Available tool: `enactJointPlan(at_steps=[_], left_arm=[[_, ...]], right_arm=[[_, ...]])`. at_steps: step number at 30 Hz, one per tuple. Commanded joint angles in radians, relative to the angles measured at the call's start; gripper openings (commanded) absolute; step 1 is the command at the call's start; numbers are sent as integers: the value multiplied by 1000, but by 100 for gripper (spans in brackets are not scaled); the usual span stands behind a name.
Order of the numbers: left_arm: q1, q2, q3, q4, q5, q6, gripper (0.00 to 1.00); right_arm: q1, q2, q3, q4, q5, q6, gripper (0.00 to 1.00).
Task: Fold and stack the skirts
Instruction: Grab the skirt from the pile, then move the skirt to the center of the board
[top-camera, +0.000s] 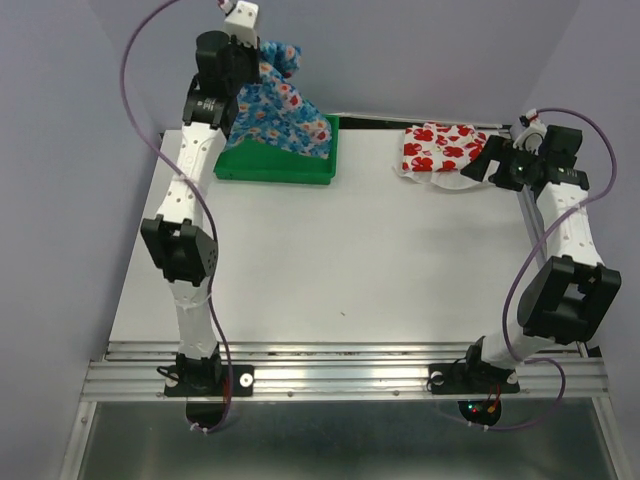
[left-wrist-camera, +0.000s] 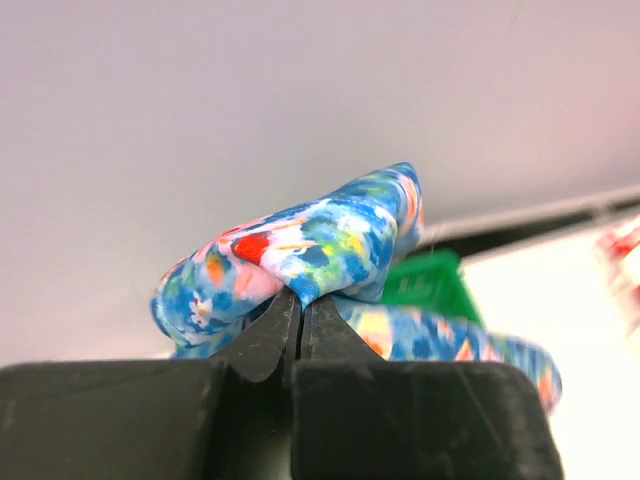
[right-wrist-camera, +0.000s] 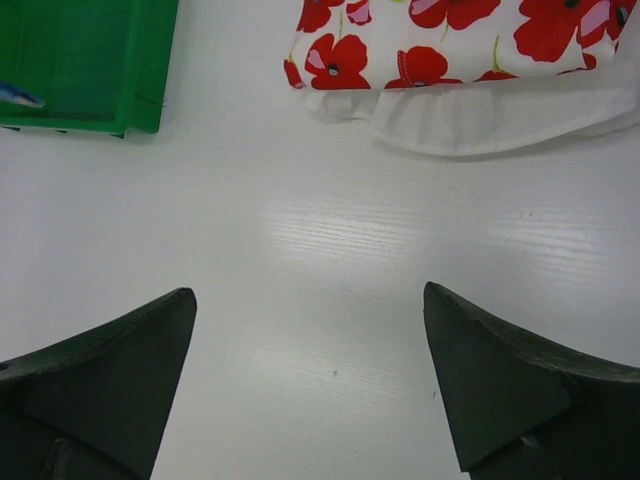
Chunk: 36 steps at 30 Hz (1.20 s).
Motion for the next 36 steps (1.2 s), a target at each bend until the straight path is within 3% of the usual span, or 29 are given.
enactJointPlan(at_steps=[1,7,10,11,15,20,23,27,28,31,32,36], left_arm=[[3,-160,34,143,118,-45,0],[-2,-345,-56,135,285,-141,0],[0,-465,-223,147,518,-152,0],[0,-531,-343,187,641,-188,0],[-3,-673,-649,333,771,-336,0],[-25,-772,-948,221,787,-318,0],[-51,-781,-1048,137,780,-224,0],[-129,-671,-1105,-53,732,-68,2],[-144,-644,-1104,-67,704,-27,4],[-163,-536,-1093,-80,600,-2,26],[-160,-489,-1061,-103,577,7,39],[-134,-473,-972,-133,508,38,66]], right_arm=[[-6,-77,16,32,-54,-22,100],[-6,-110,13,23,-126,-42,98],[-6,-119,10,32,-222,-29,89],[6,-123,1,59,-244,-10,84],[93,-146,-20,113,-270,-14,79],[231,-166,-81,55,-215,-107,78],[254,-180,-146,43,-209,-134,78],[280,-205,-259,55,-187,-140,77],[291,-209,-276,55,-173,-140,77],[291,-208,-316,50,-154,-157,77],[300,-206,-324,35,-149,-175,78],[328,-202,-335,-6,-133,-212,78]])
